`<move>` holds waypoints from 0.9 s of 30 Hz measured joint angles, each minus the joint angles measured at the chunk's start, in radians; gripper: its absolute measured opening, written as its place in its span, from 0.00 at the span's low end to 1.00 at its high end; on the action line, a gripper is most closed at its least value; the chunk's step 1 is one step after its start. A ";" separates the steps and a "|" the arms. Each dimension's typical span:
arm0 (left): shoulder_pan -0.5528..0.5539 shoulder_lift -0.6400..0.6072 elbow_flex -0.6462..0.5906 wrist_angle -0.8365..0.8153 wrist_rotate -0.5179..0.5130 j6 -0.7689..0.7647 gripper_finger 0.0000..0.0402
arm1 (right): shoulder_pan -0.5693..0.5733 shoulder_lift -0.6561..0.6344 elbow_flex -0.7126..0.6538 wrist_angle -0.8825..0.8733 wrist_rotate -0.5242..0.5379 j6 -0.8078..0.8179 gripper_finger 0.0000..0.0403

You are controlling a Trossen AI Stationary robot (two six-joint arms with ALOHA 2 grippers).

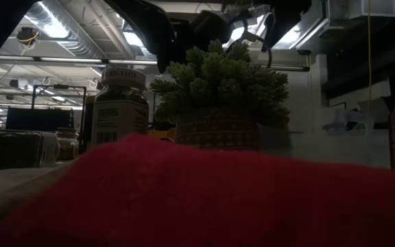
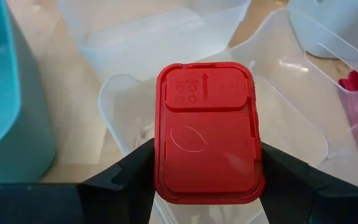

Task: Sort spices by type
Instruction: Put the top red seasoning can into the left transparent bin, then put the red seasoning can into the left transparent bin

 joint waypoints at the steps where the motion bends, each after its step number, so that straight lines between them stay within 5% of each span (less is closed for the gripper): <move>1: -0.002 0.000 0.000 0.003 0.001 0.000 0.54 | 0.000 0.000 0.000 0.000 0.000 0.000 0.70; 27: -0.005 -0.040 0.001 0.018 0.002 0.039 0.61 | 0.000 0.000 0.000 -0.021 0.000 0.000 0.70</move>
